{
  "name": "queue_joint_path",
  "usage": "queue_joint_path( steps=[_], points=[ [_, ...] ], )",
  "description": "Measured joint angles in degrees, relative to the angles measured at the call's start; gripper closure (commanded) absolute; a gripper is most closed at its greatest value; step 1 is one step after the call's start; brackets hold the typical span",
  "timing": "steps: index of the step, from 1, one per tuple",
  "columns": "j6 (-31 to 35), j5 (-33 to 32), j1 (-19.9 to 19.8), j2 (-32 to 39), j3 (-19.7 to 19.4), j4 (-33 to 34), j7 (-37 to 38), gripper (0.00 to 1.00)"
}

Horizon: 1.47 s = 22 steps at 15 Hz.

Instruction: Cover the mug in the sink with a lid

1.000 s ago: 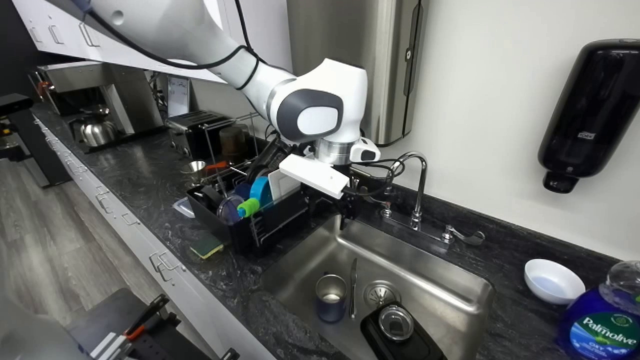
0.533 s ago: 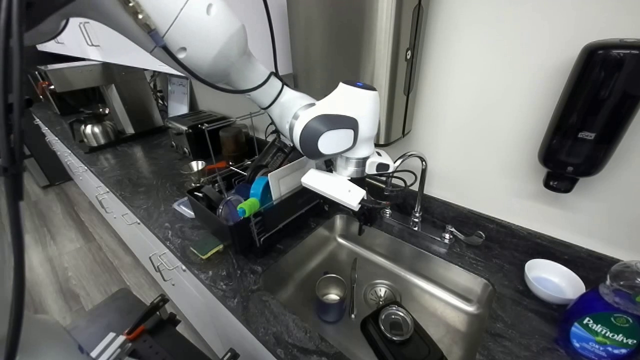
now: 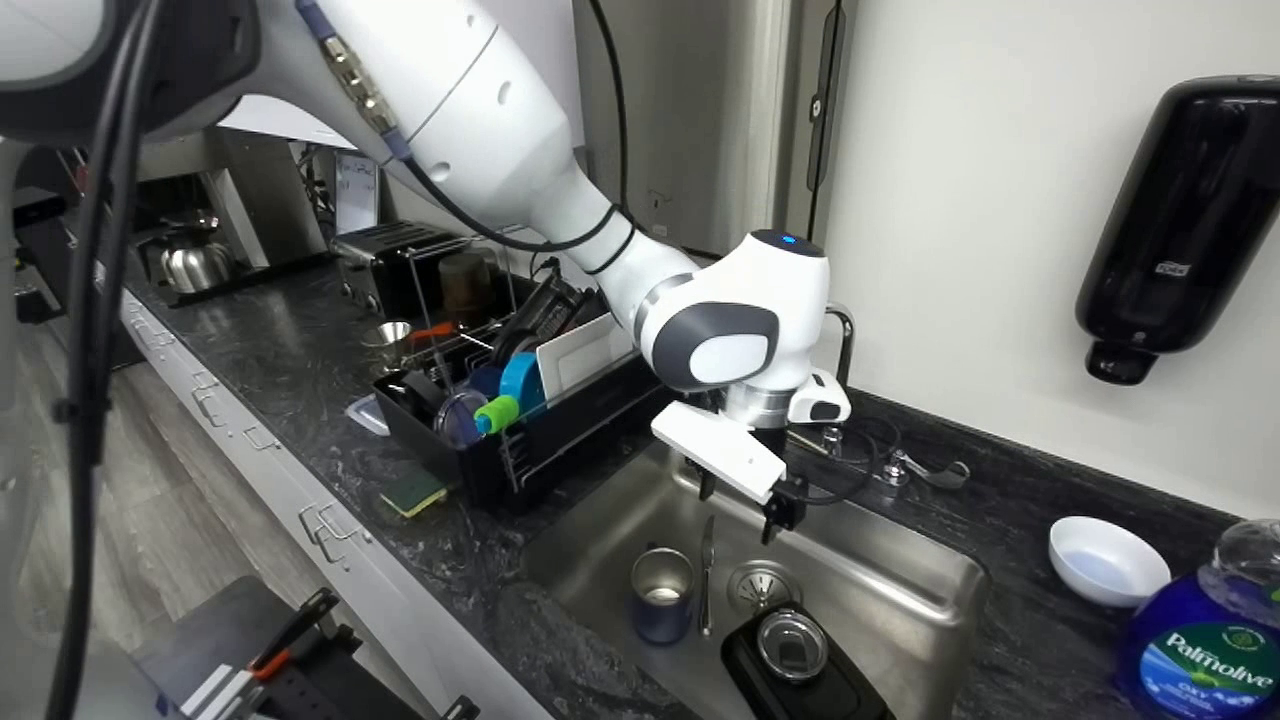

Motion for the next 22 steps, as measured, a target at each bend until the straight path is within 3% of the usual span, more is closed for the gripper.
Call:
queue_joint_path(
  steps=[4,12,22],
  points=[
    [0.6,0.16,-0.93,5.49,0.2,3.07,1.83,0.0],
    [0.6,-0.25,-0.91,6.63,1.2,4.22,2.56,0.0],
    [0.67,-0.91,-0.52,16.03,3.84,10.9,3.52,0.0]
  ],
)
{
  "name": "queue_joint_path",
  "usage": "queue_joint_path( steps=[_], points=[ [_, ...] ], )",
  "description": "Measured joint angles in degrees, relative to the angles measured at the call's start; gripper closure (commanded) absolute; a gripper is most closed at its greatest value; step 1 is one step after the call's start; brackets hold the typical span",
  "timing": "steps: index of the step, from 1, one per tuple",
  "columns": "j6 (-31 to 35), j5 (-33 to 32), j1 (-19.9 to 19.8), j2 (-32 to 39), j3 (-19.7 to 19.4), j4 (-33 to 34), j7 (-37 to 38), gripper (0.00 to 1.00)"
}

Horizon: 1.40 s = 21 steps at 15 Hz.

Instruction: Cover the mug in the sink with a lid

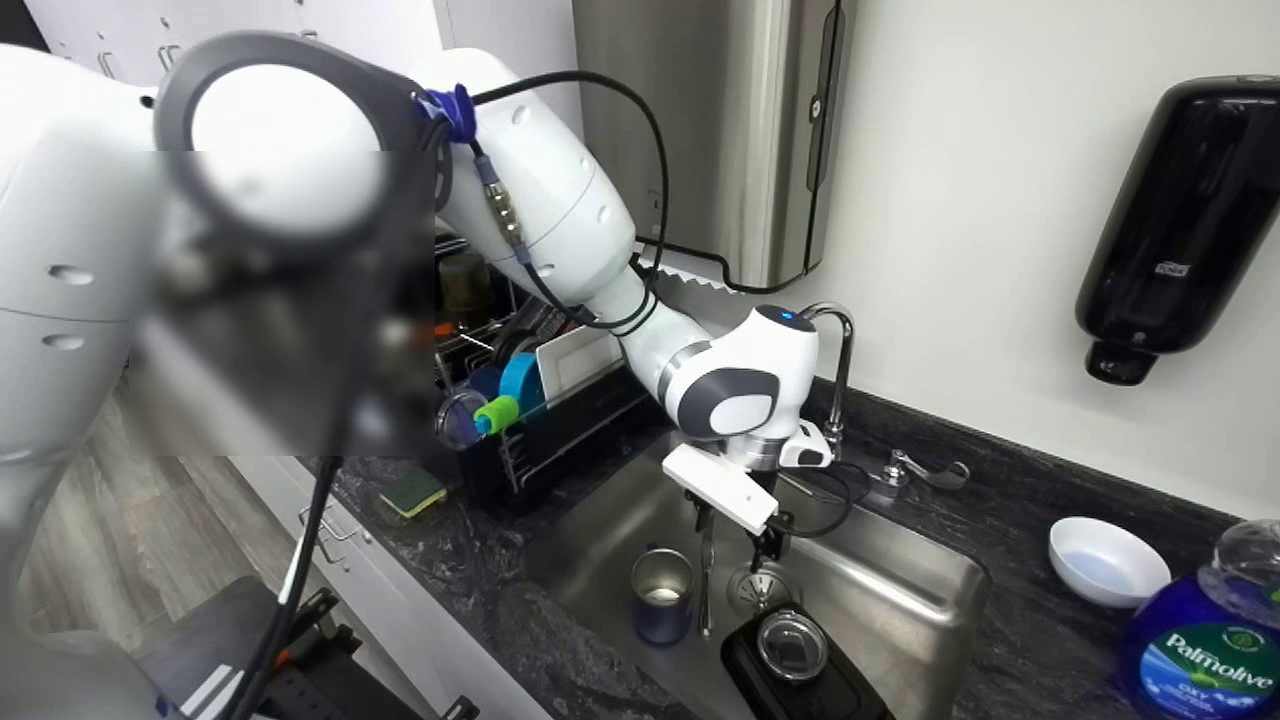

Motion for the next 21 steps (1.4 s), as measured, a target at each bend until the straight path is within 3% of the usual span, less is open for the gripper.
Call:
queue_joint_path(
  steps=[13,21],
  points=[
    [1.47,-1.63,-3.56,9.86,-1.03,6.63,2.0,0.0],
    [1.47,-1.62,-3.65,10.28,-0.97,7.34,2.93,0.0]
  ],
)
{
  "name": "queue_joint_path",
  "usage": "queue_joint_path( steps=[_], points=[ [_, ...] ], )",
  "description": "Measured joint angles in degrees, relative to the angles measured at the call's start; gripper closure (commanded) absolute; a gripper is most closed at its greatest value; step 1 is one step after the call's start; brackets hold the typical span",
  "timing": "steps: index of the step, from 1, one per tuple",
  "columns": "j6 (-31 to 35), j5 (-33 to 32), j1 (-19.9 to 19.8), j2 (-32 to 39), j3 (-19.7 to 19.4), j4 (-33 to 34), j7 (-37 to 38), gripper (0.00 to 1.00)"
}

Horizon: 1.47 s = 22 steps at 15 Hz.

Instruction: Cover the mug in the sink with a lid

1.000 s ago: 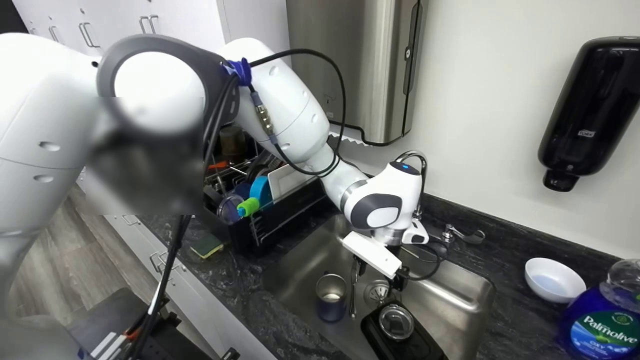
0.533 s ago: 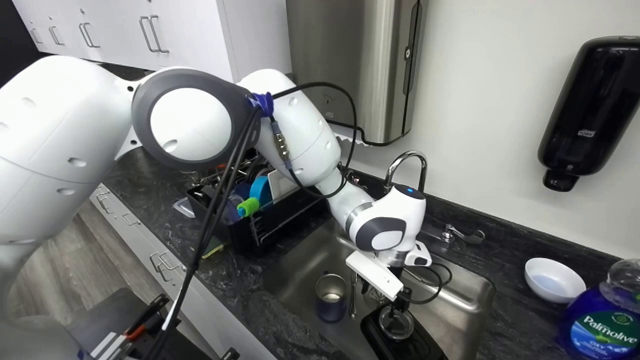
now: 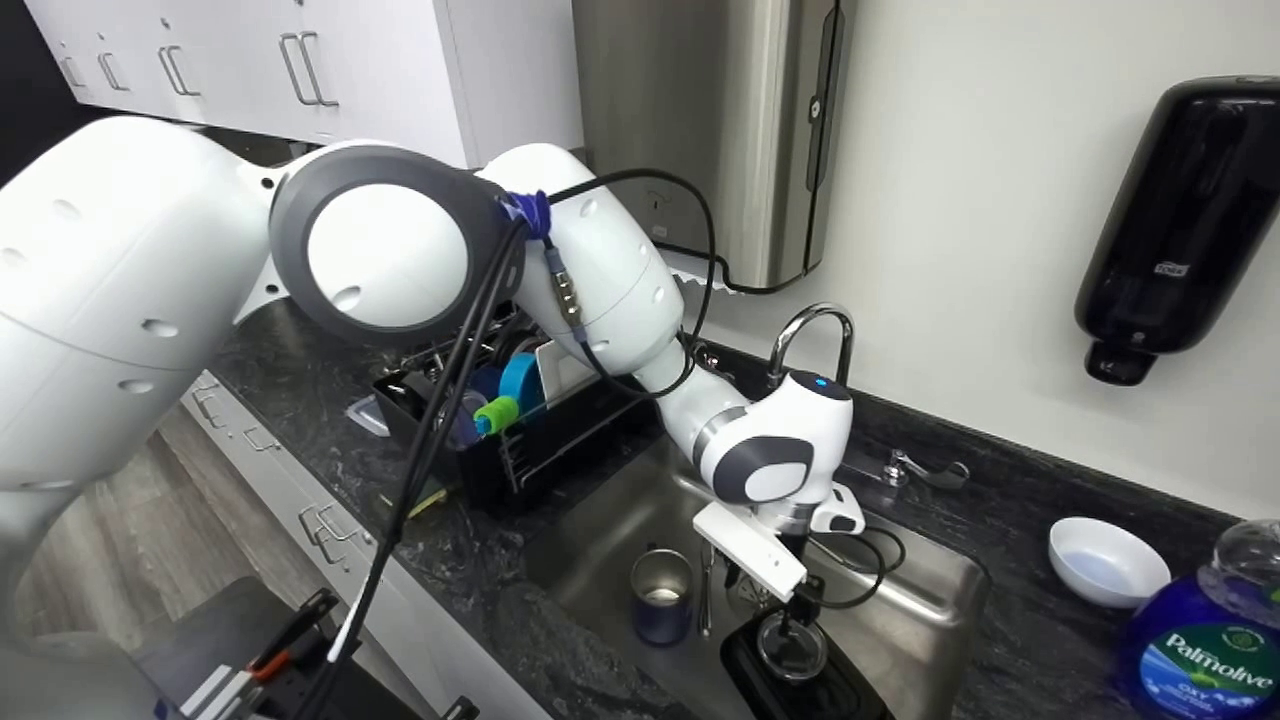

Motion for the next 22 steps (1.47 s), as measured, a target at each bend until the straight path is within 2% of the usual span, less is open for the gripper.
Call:
queue_joint_path(
  steps=[3,10,11,12,19,22],
  points=[
    [0.41,-0.26,0.0,0.5,0.05,0.0,-0.02,0.0],
    [6.72,-0.37,-0.25,2.83,0.15,0.03,-0.15,0.0],
    [7.2,-0.37,-0.45,2.87,0.19,0.03,-0.23,0.25],
    [7.68,-0.37,-0.63,2.93,0.21,0.01,-0.29,0.26],
    [8.6,-1.41,-1.75,2.3,0.23,0.06,-0.32,0.76],
    [8.57,-1.58,-1.87,2.12,0.39,0.11,-0.32,0.93]
  ],
)
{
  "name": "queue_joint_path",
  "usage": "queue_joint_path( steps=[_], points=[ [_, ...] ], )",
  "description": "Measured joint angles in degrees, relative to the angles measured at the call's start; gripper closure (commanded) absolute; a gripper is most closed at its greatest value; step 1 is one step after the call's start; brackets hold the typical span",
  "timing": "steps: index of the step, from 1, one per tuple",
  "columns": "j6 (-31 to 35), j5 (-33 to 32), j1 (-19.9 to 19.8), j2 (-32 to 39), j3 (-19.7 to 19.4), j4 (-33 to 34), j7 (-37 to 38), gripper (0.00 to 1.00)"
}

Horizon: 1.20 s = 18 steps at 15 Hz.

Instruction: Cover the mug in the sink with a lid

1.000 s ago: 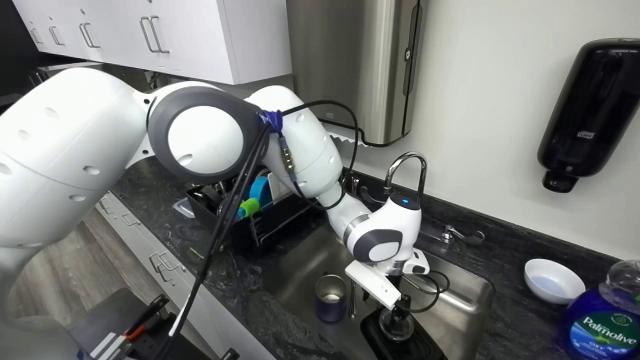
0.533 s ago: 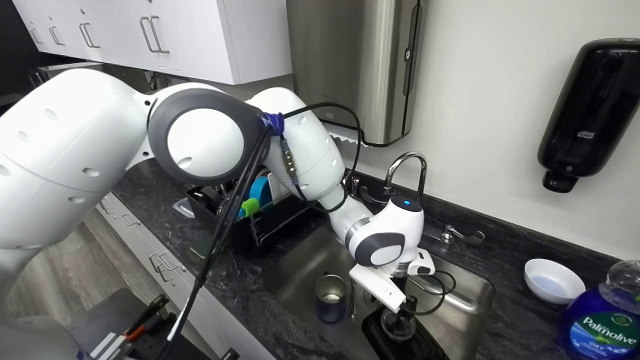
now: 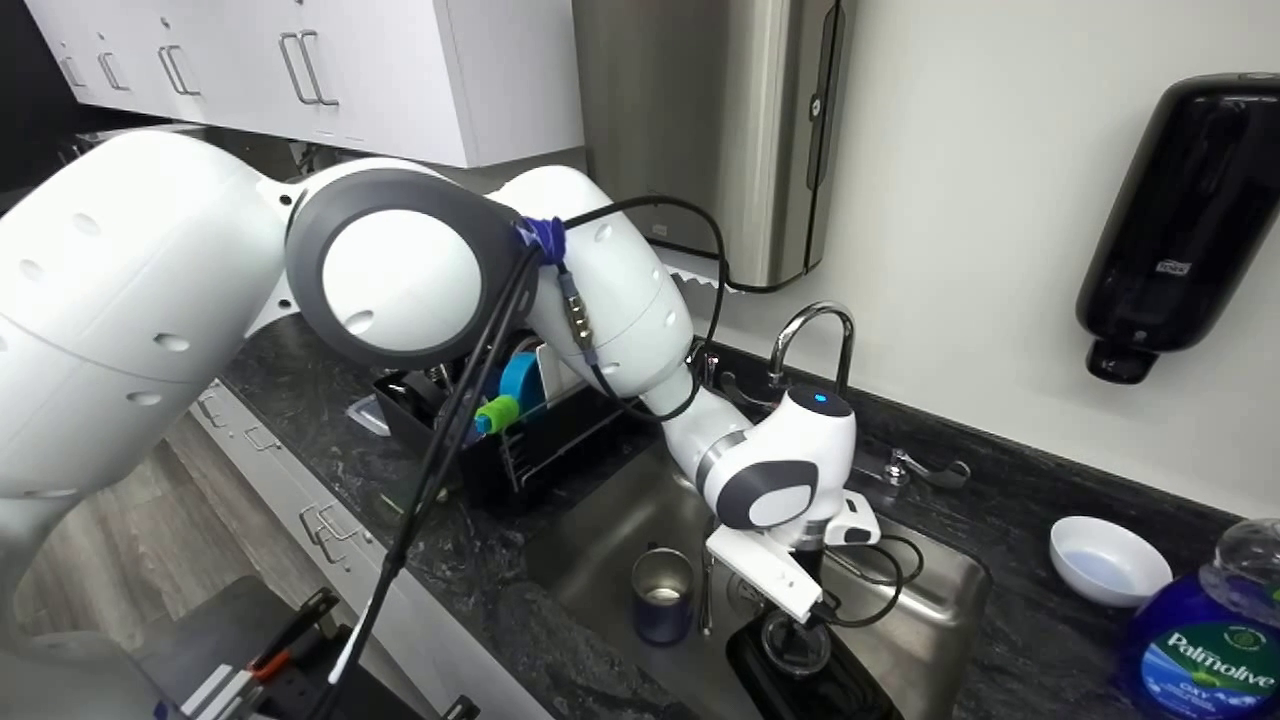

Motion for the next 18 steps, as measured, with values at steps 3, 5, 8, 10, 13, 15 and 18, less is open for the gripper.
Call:
queue_joint_path(
  steps=[3,5,8,10,13,15,18],
  points=[
    [-0.08,-0.01,-0.03,-0.12,0.08,-0.01,0.0,0.98],
    [-0.1,-0.01,-0.02,-0.23,0.09,-0.04,0.0,0.98],
    [-0.1,-0.01,-0.03,-0.28,0.1,-0.06,0.0,0.97],
    [-0.1,-0.01,-0.04,-0.31,0.1,-0.07,0.04,0.97],
    [-0.08,0.0,-0.08,-0.53,-0.07,-0.34,0.32,0.97],
    [-0.02,-0.01,-0.08,-1.04,-0.46,-1.09,0.68,0.97],
    [0.27,-0.09,-0.08,-2.03,-1.19,-2.97,0.9,0.97]
  ],
)
